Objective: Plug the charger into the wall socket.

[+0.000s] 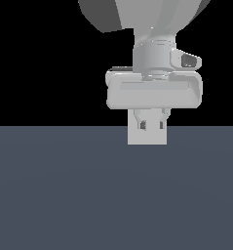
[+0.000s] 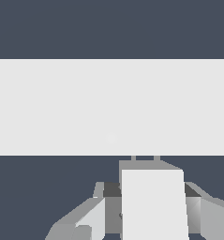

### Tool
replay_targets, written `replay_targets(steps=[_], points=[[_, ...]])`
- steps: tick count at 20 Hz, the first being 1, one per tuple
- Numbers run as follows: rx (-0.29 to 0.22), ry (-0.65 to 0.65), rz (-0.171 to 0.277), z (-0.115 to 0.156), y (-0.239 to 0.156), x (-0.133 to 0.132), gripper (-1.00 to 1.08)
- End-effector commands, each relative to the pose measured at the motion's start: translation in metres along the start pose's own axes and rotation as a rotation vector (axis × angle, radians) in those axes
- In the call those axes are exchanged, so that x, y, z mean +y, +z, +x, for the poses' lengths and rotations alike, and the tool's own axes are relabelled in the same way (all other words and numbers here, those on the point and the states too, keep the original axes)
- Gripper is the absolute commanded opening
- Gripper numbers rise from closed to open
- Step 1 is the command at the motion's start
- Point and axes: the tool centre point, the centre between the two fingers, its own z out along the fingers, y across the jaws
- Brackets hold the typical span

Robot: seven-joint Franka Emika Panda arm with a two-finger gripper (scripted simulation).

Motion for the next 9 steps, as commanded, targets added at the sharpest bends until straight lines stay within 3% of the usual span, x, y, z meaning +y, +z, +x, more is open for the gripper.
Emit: replay_targets(steps=[1, 9], points=[[0.0, 0.0, 0.0, 0.0069, 0.0009, 0.0001, -1.0], [0.0, -0.001, 0.0, 0.0123, 0.0016, -0.0001, -1.0]])
